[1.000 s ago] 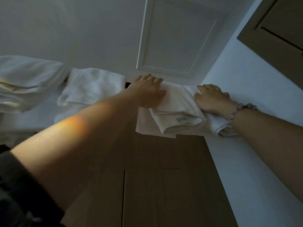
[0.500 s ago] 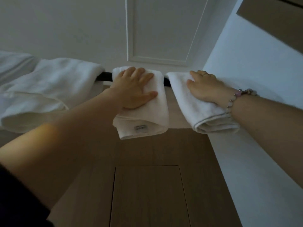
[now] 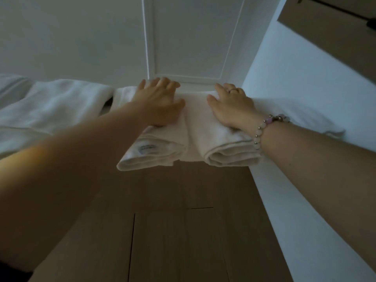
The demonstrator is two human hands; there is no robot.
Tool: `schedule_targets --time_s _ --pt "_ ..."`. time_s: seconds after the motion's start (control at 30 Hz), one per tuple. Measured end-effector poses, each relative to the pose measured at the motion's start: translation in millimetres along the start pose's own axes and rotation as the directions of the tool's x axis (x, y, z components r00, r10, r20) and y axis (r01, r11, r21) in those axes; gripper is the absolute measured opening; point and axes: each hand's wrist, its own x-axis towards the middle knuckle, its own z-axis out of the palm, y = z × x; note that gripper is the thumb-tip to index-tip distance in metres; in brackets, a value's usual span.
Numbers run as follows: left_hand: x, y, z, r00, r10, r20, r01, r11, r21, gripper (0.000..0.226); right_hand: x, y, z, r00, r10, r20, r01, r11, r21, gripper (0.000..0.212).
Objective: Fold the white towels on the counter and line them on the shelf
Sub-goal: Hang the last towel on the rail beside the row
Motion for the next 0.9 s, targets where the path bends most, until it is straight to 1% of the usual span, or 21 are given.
schedule_targets --time_s 0.07,0.1,0.17,0.23,0.3,0.37,0.43,0.47,0.53,0.67,0.8,0.9 --pt "8.0 17.1 0.5 0.998 0.059 -0.026 -0.059 0.998 -0.010 0.060 3.1 22.9 -14.0 0.993 0.065 -0.098 -0.068 0.997 -0.025 0.056" --pt "11.2 25.6 1.3 0.997 0.079 -0.021 -0.079 0.997 -0.018 0.061 4.6 39.0 -19.7 0.987 0.113 -0.118 -0.121 0.991 -0.060 0.056" --pt "16.0 39.1 5.9 0.996 0.091 0.020 -0.091 0.996 -0.023 0.064 6.5 72.9 -29.7 0.970 0.227 -0.083 -0.236 0.964 -0.120 0.058" --pt "18.9 46.2 11.8 0.993 0.087 0.082 -0.086 0.996 -0.020 0.066 4.6 98.3 -30.1 0.949 0.314 0.034 -0.307 0.941 -0.140 0.062" --pt "20.1 48.4 17.2 0.990 0.083 0.118 -0.083 0.997 -0.008 0.066 0.1 109.4 -20.1 0.938 0.318 0.136 -0.304 0.946 -0.111 0.074" --pt "19.8 50.1 21.4 0.991 0.082 0.104 -0.083 0.997 0.006 0.067 -4.1 110.0 -6.9 0.926 0.326 0.190 -0.319 0.945 -0.067 0.076" --pt "19.0 52.9 24.3 0.992 0.088 0.086 -0.090 0.996 0.023 0.068 -7.7 105.4 1.4 0.922 0.326 0.208 -0.328 0.944 -0.025 0.079" --pt "18.7 54.2 25.7 0.992 0.091 0.082 -0.093 0.995 0.026 0.068 -10.2 101.5 4.1 0.923 0.322 0.209 -0.325 0.945 -0.017 0.081" --pt "18.8 56.3 27.3 0.993 0.085 0.086 -0.087 0.996 0.024 0.068 -16.2 96.0 9.9 0.922 0.330 0.201 -0.337 0.941 -0.001 0.073" --pt "17.4 56.3 30.5 0.993 0.075 0.093 -0.076 0.997 0.015 0.069 -21.4 90.4 18.4 0.940 0.309 0.144 -0.313 0.950 0.007 0.063" --pt "14.2 53.0 32.4 0.991 0.091 0.101 -0.094 0.995 0.030 0.069 -15.2 87.2 11.1 0.948 0.306 0.089 -0.302 0.952 -0.054 0.059" --pt "13.9 51.4 30.6 0.989 0.097 0.108 -0.101 0.994 0.028 0.070 -16.1 83.9 6.5 0.945 0.313 0.092 -0.305 0.948 -0.092 0.058"
